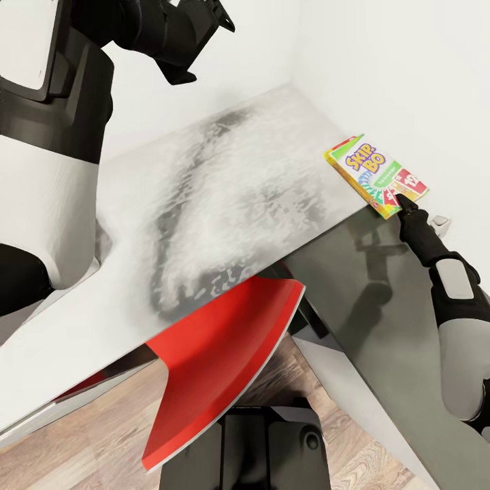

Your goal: Put all the toys in the child's room - the three board games (two on the bed and one on the table), the two jigsaw puzzles on the table, and the tennis ball on the table - inside the toy box on the table in the child's room.

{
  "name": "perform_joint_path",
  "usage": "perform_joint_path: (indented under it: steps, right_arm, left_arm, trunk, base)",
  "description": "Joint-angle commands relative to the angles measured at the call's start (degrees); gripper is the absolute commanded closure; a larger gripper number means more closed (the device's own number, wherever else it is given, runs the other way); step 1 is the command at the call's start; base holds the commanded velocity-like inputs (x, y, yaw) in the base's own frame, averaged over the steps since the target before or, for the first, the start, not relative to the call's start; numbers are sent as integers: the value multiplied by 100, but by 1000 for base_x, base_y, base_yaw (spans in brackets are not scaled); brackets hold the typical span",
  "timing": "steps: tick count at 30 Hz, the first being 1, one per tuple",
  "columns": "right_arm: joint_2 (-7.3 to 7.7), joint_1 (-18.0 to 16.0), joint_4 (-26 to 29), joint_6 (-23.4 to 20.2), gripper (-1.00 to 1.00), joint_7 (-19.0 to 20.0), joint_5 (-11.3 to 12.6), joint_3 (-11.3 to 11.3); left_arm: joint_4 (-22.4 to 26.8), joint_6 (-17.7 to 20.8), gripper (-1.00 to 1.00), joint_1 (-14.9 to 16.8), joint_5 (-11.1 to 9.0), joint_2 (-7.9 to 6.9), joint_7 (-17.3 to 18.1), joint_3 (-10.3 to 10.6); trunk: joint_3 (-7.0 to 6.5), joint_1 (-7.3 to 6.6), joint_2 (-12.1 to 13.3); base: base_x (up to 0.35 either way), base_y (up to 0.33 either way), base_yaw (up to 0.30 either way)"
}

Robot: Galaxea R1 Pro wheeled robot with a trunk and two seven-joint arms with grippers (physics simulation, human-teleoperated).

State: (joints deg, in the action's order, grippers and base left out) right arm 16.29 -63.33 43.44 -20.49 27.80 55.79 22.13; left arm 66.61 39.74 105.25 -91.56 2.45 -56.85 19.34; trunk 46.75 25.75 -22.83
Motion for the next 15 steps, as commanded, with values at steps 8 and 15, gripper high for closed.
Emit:
perform_joint_path:
  steps: [8,15]
  right_arm:
    - [4,-4,5,-72,100,15,53,7]
    - [-7,1,121,-98,100,13,54,-11]
  left_arm:
    - [8,8,-100,-67,-38,-4,-45,0]
    - [9,13,-100,-98,-47,-1,-42,-5]
  trunk:
    - [6,3,-9]
    - [6,3,-9]
  base:
    - [0,0,0]
    - [0,0,0]
